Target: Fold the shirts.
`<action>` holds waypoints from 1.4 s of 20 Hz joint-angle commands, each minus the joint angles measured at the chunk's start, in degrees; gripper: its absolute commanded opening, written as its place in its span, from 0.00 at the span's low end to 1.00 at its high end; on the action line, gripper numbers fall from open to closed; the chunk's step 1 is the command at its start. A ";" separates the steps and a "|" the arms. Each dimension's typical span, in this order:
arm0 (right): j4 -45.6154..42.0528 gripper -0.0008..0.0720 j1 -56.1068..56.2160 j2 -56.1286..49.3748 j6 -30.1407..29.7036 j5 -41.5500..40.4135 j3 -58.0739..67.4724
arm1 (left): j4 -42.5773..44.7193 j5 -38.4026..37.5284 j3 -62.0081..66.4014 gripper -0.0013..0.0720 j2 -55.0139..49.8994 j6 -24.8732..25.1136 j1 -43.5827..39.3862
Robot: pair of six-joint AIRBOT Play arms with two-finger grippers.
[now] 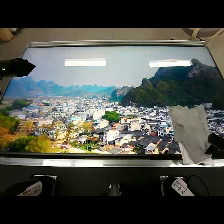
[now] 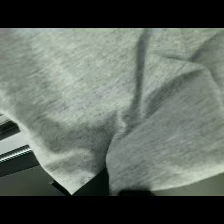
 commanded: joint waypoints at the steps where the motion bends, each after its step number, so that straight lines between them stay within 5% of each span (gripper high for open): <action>1: -2.10 0.35 0.04 0.28 2.10 -3.56 -4.22 | -0.02 0.00 -0.02 0.05 -0.02 0.02 0.07; 2: -2.03 0.99 0.04 0.31 2.99 -4.24 -4.13 | -0.02 -0.02 -0.02 0.05 -0.02 0.02 0.07; 8: -4.70 0.97 0.07 0.09 -1.95 -17.84 15.82 | 0.02 0.28 1.90 0.04 0.13 0.07 0.04; 10: -0.81 0.96 2.49 -0.28 -11.15 -28.50 27.69 | 3.06 3.28 4.24 0.04 -0.59 0.20 -0.76; 12: -1.20 0.96 10.88 -0.50 -17.29 -35.08 35.43 | 14.73 4.31 7.54 0.04 -3.10 -4.63 -3.91; 15: -1.33 0.94 26.82 -2.27 -14.38 -35.06 36.63 | 33.70 -1.64 10.10 0.06 -8.66 -16.31 -10.69; 16: -1.31 0.94 32.04 -4.52 -11.41 -31.65 36.63 | 33.73 -4.92 9.90 0.36 -10.43 -17.59 -12.02; 17: -1.25 0.94 36.17 -7.28 -9.79 -27.76 36.63 | 32.13 -9.68 9.88 0.94 -12.35 -19.98 -13.03; 20: 2.69 0.97 44.00 -17.14 -8.28 -14.60 36.63 | 30.77 -24.17 6.71 1.00 -16.22 -20.83 -14.45; 28: 4.94 0.97 46.69 -22.91 -8.33 -9.05 36.63 | 30.84 -22.51 -2.01 1.00 -14.21 -17.16 -14.34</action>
